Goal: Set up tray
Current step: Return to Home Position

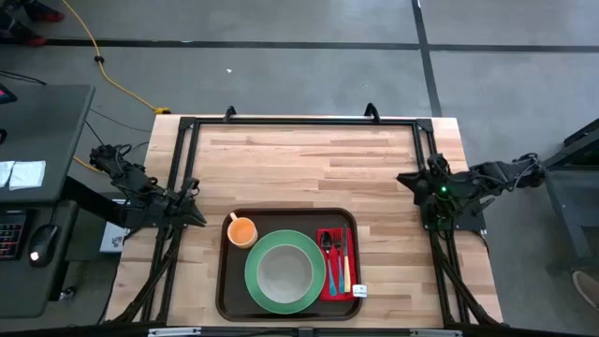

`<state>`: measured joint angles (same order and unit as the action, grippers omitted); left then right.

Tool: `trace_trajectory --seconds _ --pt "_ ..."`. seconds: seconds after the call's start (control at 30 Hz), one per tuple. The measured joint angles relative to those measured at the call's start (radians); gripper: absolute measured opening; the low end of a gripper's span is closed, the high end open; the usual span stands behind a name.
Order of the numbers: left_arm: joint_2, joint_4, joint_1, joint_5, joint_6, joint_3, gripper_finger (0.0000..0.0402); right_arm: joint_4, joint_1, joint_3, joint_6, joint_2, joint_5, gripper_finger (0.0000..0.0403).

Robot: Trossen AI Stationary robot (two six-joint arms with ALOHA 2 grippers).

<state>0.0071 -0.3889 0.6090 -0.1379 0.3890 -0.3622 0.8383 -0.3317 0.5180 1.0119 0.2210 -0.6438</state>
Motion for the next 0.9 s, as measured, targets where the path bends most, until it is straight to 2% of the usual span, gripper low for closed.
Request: trace_trajectory --seconds 0.27,0.37,0.5,0.9 --pt "0.000 0.018 0.000 0.003 0.027 0.003 0.0072 -0.067 0.000 -0.077 -0.004 -0.074 0.035 0.0079" --pt "-0.001 0.099 0.000 0.028 0.045 0.043 0.0072 -0.100 0.000 -0.111 -0.006 -0.101 0.050 0.0079" --pt "0.000 0.105 0.000 0.020 0.002 0.090 0.0072 -0.133 0.000 -0.148 0.000 -0.126 0.056 0.0079" --pt "0.000 0.110 0.000 0.025 0.003 0.096 0.0072 -0.171 0.000 -0.157 -0.022 -0.134 0.074 0.0079"
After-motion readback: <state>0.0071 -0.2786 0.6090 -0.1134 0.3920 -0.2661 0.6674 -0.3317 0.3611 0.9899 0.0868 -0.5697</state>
